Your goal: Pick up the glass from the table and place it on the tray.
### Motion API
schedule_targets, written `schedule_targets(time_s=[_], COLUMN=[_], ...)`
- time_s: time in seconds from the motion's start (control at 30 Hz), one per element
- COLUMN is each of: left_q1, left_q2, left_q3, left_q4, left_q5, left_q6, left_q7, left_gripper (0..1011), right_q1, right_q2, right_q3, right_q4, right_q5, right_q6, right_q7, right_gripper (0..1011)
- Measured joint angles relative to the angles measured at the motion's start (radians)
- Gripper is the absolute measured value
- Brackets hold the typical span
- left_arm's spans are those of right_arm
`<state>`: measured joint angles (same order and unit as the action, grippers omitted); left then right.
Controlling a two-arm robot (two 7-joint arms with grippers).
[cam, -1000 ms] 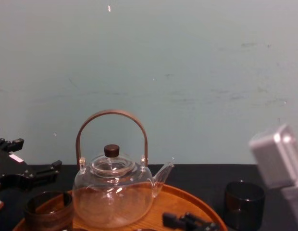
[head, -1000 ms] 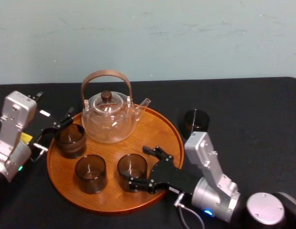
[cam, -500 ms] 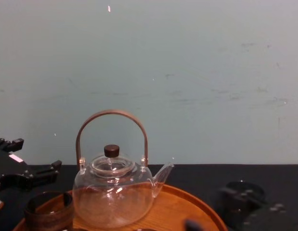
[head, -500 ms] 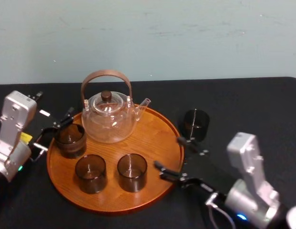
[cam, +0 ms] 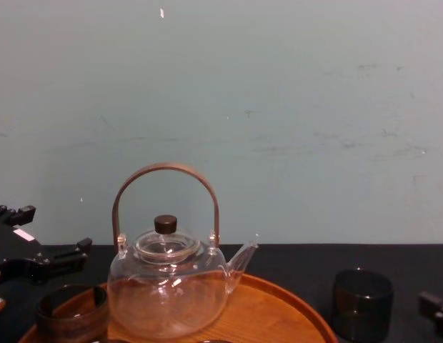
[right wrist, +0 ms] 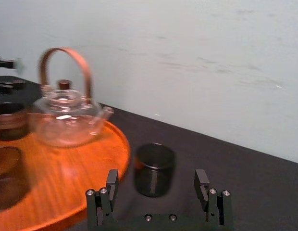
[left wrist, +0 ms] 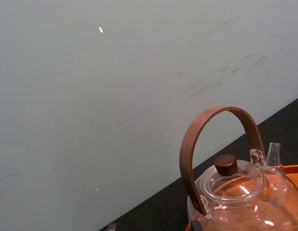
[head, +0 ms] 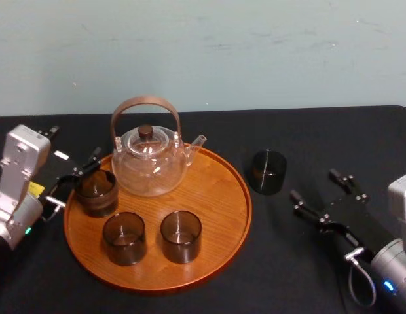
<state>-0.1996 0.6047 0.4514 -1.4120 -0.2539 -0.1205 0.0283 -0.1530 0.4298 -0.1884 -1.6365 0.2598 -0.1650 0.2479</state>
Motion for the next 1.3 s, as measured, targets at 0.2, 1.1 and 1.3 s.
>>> schedule_targets(time_s=[0.2, 1.1, 1.3], left_q1=[0.0, 0.0, 0.0], left_q2=[0.0, 0.0, 0.0], left_q3=[0.0, 0.0, 0.0], left_q4=[0.0, 0.0, 0.0], left_q5=[0.0, 0.0, 0.0], left_q6=[0.0, 0.0, 0.0], left_q7=[0.0, 0.0, 0.0], left_gripper=[1002, 1001, 1001], right_q1=[0.024, 0.23, 0.26], right_q2=[-0.011, -0.06, -0.067], right_q3=[0.038, -0.04, -0.058], right_q4=[0.04, 0.239, 0.272], right_q5=[0.01, -0.007, -0.01], right_q6=[0.006, 0.078, 0.077], right_q7=[0.0, 0.138, 0.149], right_gripper=[1002, 1002, 1002])
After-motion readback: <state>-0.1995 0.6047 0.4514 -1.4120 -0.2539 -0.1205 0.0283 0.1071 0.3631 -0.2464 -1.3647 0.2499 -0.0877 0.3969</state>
